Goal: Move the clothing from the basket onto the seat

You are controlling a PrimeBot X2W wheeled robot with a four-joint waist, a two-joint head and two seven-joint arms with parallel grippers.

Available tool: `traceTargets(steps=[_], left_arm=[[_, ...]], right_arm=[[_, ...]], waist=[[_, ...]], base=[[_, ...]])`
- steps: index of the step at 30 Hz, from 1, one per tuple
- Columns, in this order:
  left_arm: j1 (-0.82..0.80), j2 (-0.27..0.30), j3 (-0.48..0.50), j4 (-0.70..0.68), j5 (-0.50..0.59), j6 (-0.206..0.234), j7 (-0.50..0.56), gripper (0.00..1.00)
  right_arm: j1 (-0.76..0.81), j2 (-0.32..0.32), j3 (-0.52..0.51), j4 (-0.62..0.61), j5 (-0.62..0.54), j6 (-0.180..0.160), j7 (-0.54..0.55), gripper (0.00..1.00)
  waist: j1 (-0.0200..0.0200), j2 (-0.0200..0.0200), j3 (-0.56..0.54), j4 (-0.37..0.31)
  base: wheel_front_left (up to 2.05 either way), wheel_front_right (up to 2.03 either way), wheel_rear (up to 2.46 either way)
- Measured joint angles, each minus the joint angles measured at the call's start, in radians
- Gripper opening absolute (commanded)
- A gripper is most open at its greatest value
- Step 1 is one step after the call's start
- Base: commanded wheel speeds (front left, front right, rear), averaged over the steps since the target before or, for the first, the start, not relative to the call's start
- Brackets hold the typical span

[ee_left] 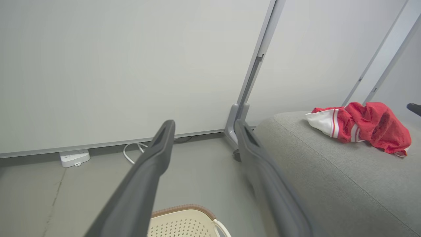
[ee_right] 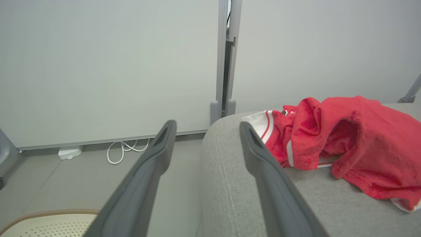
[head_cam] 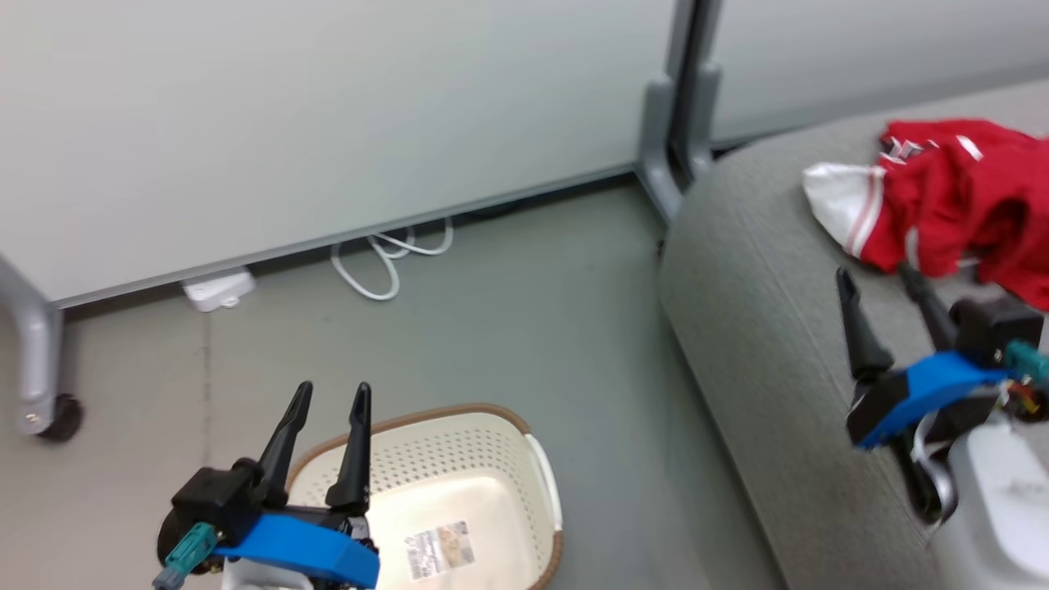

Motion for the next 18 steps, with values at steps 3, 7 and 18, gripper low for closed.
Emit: traceTargets(steps=[3, 7, 18], left_arm=[[0.019, 0.0, 0.023, 0.013, 0.002, 0.0, 0.0, 1.0], [0.04, 0.001, 0.055, 0.03, 0.007, 0.0, 0.0, 1.0], [0.072, 0.0, 0.129, 0.055, 0.012, 0.0, 0.0, 1.0]], right_arm=[[0.1, 0.038, -0.013, -0.094, 0.005, 0.0, 0.01, 1.0], [0.21, 0.098, -0.024, -0.201, 0.002, 0.0, 0.022, 1.0], [0.37, 0.18, -0.016, -0.331, -0.04, 0.0, 0.05, 1.0]], waist=[[0.0, 0.0, -0.032, 0.048], [0.0, 0.0, -0.069, 0.1], [0.0003, 0.0, -0.112, 0.172]], base=[[0.0, 0.0, 0.0], [0.0, 0.0, 0.0], [0.0, 0.0, 0.0]])
